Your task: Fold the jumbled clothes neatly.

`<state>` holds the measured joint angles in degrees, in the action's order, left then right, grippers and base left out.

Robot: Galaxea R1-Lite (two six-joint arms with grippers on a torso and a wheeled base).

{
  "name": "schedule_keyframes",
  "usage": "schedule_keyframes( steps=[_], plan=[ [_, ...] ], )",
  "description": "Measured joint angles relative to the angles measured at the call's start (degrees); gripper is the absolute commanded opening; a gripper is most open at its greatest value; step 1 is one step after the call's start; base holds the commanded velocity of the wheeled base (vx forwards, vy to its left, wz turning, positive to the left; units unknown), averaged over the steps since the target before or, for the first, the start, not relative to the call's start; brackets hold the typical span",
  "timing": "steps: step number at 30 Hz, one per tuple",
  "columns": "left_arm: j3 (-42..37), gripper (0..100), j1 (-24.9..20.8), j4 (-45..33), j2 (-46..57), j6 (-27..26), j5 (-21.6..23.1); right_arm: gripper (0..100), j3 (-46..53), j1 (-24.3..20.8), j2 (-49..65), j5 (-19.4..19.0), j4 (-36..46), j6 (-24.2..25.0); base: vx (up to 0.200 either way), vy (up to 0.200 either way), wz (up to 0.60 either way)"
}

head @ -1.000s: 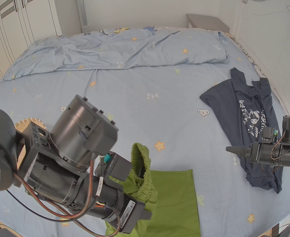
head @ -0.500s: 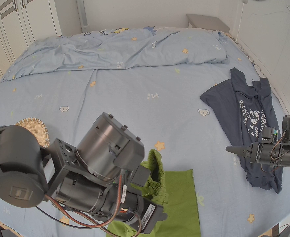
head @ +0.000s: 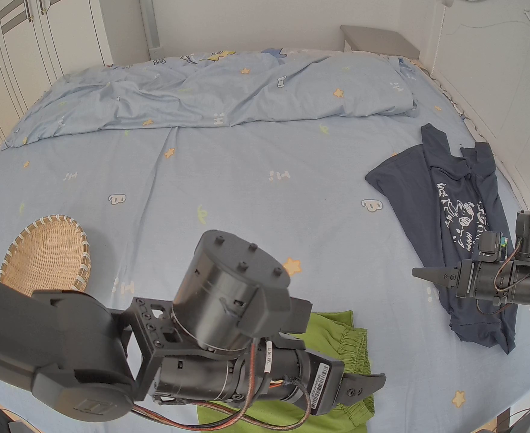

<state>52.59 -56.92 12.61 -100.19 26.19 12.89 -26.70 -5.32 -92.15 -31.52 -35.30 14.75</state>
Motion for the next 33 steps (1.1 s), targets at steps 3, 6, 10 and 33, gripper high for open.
schedule_keyframes(
  steps=[3, 6, 10, 33],
  plan=[
    [-2.5, 100, 0.6, 5.6, -0.4, 2.2, 0.0, 100, 0.0, 0.1, 0.0, 0.0, 0.0, 0.0, 0.000, 0.000, 0.00],
    [-4.1, 100, 3.3, 7.5, -0.6, 3.9, 0.0, 100, 0.0, 0.1, 0.0, 0.0, 0.0, 0.0, 0.000, 0.000, 0.00],
    [-5.2, 100, 8.5, 7.9, -0.7, 4.7, 0.7, 100, 0.0, 0.2, 0.0, 0.0, 0.0, 0.0, 0.000, 0.000, 0.00],
    [-30.8, 100, 33.8, 25.2, -2.9, -0.4, 20.6, 100, 0.5, -0.9, 2.0, -0.1, 0.4, 0.4, 0.000, 0.000, 0.00]
  ],
)
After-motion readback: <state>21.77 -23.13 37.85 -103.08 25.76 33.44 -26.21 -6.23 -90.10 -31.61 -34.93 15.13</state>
